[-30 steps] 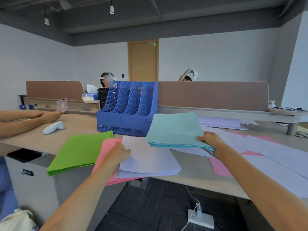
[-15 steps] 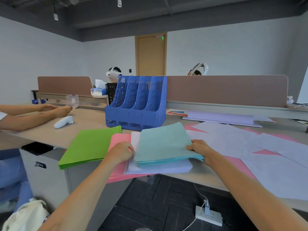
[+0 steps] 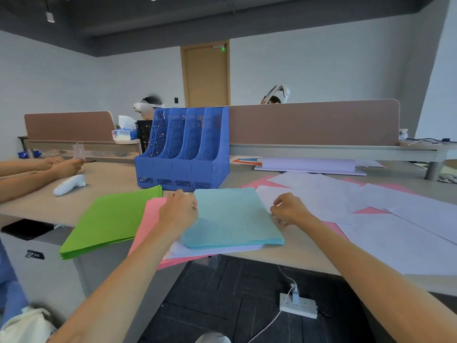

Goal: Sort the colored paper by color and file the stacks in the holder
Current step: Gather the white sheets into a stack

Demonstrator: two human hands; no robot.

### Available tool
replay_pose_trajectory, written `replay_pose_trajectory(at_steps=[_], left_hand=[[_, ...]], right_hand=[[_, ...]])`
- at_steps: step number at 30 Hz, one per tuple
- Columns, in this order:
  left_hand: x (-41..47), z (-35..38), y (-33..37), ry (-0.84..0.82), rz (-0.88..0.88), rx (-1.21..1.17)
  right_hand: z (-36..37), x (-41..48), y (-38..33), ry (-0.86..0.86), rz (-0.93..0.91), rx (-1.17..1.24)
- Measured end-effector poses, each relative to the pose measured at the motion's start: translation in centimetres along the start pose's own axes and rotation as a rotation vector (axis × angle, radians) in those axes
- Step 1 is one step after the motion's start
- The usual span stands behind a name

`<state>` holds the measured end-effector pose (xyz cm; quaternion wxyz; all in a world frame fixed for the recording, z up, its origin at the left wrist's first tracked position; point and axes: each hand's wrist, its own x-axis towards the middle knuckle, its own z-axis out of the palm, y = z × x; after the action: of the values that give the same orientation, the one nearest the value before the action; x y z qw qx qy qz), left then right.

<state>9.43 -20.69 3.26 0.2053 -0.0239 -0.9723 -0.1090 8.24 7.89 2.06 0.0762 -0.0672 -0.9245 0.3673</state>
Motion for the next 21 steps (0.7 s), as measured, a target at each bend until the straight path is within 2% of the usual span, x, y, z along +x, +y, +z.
replay_pose_trajectory(at_steps=[6, 10, 12, 14, 16, 18, 21], left_hand=[[2.0, 2.0, 7.9, -0.098, 0.181, -0.301], [3.2, 4.5, 13.2, -0.215, 0.251, -0.422], [3.7, 6.0, 16.1, -0.274, 0.264, -0.457], [4.3, 7.6, 19.0, -0.402, 0.287, -0.387], [4.8, 9.4, 21.6, -0.566, 0.336, -0.231], [5.4, 10.8, 23.5, -0.655, 0.378, -0.095], [5.9, 11.9, 25.2, -0.659, 0.383, -0.067]], right_hand=[[-3.6, 0.1, 5.0, 0.159, -0.149, -0.088], [-6.6, 0.6, 9.1, 0.172, -0.143, -0.122], [-7.9, 0.9, 11.2, 0.120, -0.101, -0.191], [-8.9, 1.0, 13.3, -0.020, -0.064, -0.308], [-9.4, 1.1, 15.0, -0.118, -0.128, -0.479], [-9.9, 1.0, 16.0, -0.092, -0.218, -0.544], [-11.3, 1.3, 16.0, 0.017, -0.309, -0.450]])
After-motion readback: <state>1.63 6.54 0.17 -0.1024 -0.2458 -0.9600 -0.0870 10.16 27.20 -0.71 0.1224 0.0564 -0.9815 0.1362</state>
